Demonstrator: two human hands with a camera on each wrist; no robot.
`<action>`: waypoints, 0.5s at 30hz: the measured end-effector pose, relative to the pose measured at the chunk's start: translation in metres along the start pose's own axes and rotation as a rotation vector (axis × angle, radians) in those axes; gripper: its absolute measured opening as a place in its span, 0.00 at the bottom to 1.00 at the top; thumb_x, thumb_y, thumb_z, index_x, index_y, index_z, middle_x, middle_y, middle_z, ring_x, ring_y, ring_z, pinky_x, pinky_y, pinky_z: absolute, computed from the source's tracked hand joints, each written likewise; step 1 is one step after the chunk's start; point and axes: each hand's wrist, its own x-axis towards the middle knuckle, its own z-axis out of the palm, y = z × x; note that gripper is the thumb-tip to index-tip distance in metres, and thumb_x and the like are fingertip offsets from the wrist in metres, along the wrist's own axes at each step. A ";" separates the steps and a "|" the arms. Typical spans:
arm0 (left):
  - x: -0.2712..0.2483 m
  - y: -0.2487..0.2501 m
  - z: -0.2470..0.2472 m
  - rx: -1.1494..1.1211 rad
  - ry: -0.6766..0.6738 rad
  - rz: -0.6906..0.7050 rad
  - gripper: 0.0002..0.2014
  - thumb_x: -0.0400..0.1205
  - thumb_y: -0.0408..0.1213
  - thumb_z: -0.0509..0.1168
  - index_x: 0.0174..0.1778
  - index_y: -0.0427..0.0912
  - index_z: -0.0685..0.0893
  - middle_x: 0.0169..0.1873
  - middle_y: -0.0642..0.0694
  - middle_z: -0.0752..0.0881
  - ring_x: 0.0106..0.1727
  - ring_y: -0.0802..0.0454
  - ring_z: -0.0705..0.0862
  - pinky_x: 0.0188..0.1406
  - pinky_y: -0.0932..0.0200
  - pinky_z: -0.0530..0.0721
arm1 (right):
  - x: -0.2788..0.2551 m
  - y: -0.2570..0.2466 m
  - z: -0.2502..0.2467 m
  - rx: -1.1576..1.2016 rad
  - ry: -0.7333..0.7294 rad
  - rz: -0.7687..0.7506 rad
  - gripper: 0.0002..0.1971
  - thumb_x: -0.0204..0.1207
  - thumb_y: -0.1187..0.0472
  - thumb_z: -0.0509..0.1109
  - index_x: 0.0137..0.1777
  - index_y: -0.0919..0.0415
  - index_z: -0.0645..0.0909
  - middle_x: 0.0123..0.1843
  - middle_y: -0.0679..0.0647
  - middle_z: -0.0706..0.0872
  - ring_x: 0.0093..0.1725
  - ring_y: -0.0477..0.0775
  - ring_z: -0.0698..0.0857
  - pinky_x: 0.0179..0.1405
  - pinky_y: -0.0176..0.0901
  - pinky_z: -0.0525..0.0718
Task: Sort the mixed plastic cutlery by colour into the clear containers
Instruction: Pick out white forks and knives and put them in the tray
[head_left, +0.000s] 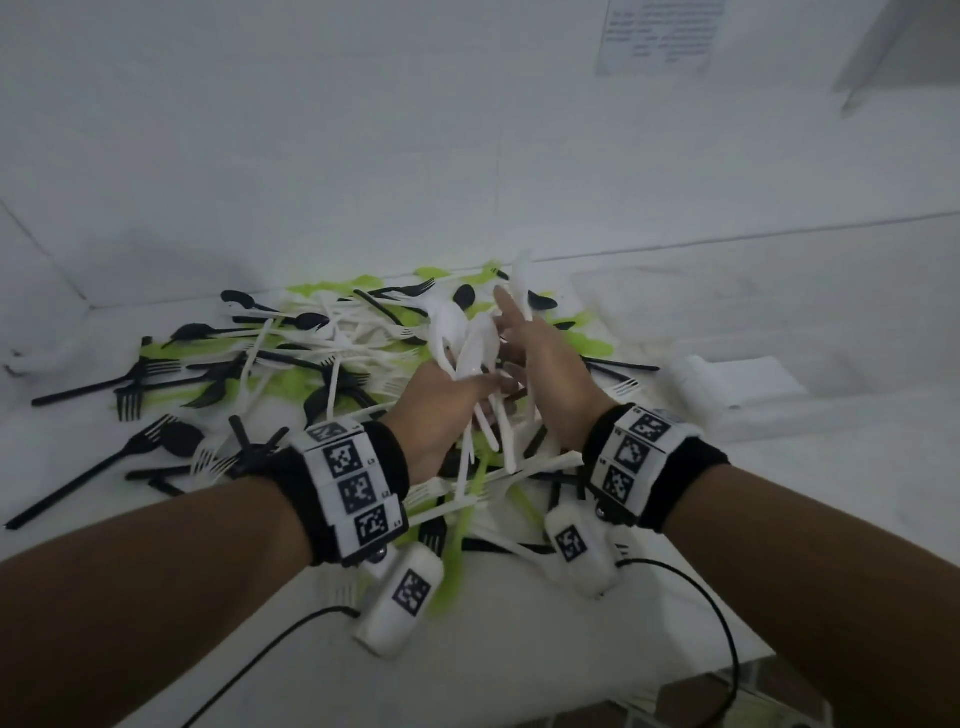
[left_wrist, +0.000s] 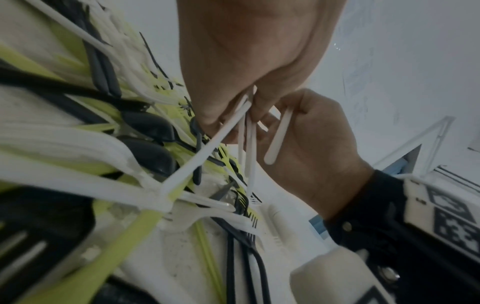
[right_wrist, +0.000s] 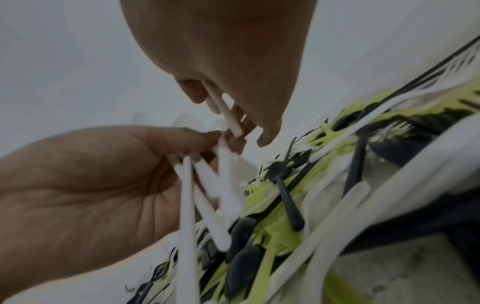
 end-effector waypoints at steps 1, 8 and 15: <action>0.000 0.001 0.002 -0.009 -0.001 -0.009 0.07 0.84 0.25 0.70 0.56 0.33 0.89 0.47 0.35 0.92 0.51 0.35 0.90 0.58 0.38 0.87 | 0.002 0.000 -0.007 0.014 0.040 -0.003 0.17 0.88 0.59 0.58 0.68 0.68 0.81 0.51 0.63 0.90 0.44 0.57 0.83 0.43 0.46 0.80; -0.008 0.004 0.014 0.018 -0.032 0.006 0.07 0.87 0.25 0.65 0.55 0.35 0.87 0.45 0.40 0.90 0.54 0.38 0.89 0.61 0.40 0.87 | 0.000 0.000 -0.029 -0.168 -0.032 -0.025 0.13 0.87 0.58 0.68 0.55 0.71 0.85 0.38 0.50 0.89 0.35 0.47 0.85 0.37 0.42 0.83; -0.021 0.001 0.020 0.136 -0.029 -0.037 0.14 0.91 0.36 0.62 0.68 0.32 0.83 0.55 0.33 0.92 0.53 0.45 0.93 0.59 0.43 0.90 | 0.004 0.012 -0.037 -0.060 -0.045 0.005 0.09 0.85 0.63 0.71 0.55 0.70 0.79 0.44 0.60 0.89 0.37 0.53 0.87 0.43 0.52 0.88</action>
